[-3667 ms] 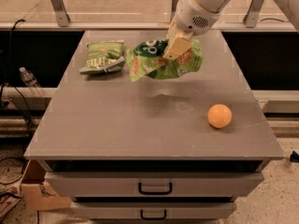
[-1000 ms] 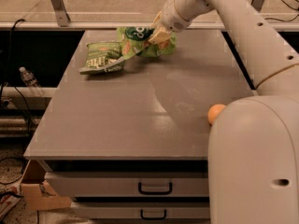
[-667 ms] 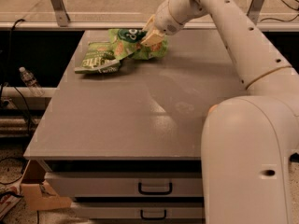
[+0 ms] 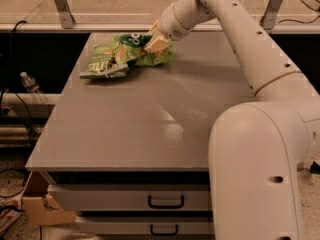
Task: Move green rice chip bag near green jalapeno chip bag
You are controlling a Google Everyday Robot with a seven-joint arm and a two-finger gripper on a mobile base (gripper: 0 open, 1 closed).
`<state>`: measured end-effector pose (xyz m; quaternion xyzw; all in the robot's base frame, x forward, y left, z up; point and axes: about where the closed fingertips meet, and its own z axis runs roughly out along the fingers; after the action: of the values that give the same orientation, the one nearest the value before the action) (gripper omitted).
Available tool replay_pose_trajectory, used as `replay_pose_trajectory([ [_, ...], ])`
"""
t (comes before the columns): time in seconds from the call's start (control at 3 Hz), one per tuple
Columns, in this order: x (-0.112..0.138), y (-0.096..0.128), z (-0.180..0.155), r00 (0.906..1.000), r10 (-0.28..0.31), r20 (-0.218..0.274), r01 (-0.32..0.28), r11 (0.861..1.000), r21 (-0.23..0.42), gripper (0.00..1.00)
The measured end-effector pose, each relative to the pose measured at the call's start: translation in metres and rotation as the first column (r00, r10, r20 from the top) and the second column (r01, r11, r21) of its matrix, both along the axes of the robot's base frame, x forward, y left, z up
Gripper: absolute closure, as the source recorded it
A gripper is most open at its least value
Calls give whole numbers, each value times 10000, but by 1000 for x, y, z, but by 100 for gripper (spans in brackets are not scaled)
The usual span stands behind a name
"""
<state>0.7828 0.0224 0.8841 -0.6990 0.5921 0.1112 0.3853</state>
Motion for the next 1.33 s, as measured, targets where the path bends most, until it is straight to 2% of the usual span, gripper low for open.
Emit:
replay_pose_trajectory([
  [1.0, 0, 8, -8, 9999, 107, -118, -107, 9999, -9, 12],
  [1.33, 1, 11, -11, 9998, 144, -159, -144, 9999, -12, 0],
])
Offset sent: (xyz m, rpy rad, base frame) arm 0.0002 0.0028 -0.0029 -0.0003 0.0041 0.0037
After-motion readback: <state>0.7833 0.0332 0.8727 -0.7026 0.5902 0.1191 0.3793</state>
